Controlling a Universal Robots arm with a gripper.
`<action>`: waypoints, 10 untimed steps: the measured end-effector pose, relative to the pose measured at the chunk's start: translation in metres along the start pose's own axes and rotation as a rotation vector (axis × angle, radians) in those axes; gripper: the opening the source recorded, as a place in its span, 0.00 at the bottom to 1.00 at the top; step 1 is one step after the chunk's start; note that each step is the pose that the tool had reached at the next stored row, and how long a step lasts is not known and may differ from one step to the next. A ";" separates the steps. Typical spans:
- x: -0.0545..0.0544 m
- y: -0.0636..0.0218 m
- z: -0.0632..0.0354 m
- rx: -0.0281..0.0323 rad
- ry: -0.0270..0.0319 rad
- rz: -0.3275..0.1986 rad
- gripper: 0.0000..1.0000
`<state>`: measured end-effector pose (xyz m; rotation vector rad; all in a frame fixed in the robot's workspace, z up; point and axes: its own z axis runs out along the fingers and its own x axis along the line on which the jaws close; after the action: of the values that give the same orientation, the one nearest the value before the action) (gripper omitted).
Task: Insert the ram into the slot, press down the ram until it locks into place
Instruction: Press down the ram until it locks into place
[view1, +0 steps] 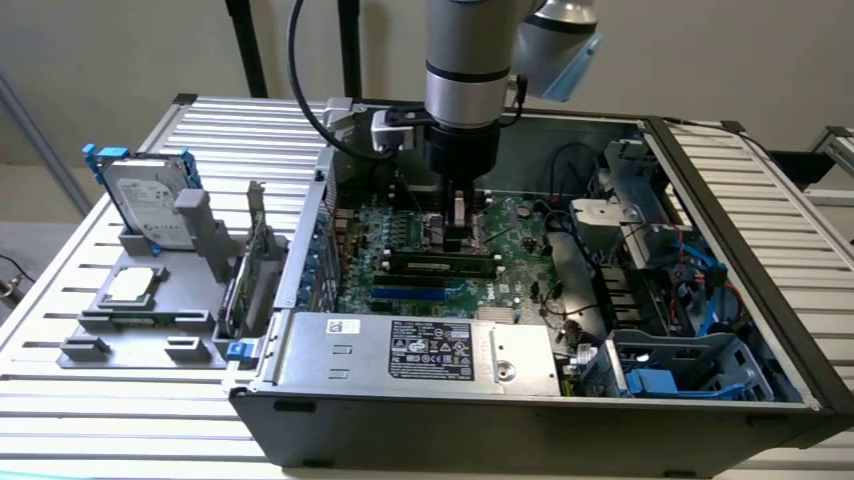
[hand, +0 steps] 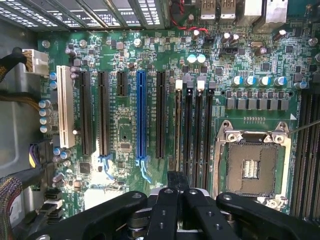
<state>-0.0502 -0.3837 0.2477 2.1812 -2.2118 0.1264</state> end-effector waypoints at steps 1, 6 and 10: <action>-0.001 0.0007 0.0005 0.0000 -0.0001 0.000 0.10; -0.004 0.0039 0.0033 0.0000 -0.0001 0.000 0.10; -0.006 0.0041 0.0070 0.0001 0.0008 0.000 0.10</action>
<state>-0.0540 -0.3787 0.2402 2.1808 -2.2114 0.1273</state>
